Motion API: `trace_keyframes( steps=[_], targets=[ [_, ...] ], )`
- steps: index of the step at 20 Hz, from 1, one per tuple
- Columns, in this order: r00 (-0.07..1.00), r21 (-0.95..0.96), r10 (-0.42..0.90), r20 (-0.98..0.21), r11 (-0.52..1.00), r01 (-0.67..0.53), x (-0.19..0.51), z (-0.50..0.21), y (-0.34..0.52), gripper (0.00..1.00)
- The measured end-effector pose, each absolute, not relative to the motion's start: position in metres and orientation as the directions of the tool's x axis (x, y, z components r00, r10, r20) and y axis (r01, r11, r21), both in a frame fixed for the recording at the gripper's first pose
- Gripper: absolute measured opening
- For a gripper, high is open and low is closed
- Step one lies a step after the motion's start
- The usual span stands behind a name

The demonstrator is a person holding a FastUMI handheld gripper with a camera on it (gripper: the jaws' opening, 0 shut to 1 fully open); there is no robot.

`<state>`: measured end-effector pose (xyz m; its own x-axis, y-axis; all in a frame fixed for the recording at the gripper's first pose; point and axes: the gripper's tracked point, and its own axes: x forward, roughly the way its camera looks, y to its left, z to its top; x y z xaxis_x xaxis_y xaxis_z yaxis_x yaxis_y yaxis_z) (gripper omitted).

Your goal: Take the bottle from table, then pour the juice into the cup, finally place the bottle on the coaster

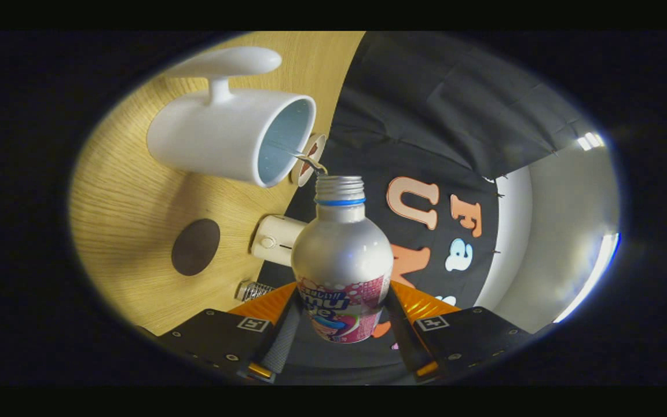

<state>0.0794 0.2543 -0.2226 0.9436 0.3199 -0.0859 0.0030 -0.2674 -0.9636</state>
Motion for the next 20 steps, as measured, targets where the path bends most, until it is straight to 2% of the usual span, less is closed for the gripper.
trace_keyframes(
  steps=[20],
  targets=[
    [0.932, -0.946, 0.353, -0.084, -0.322, 0.037, 0.0760, -0.2182, 0.2590, 0.76]
  ],
)
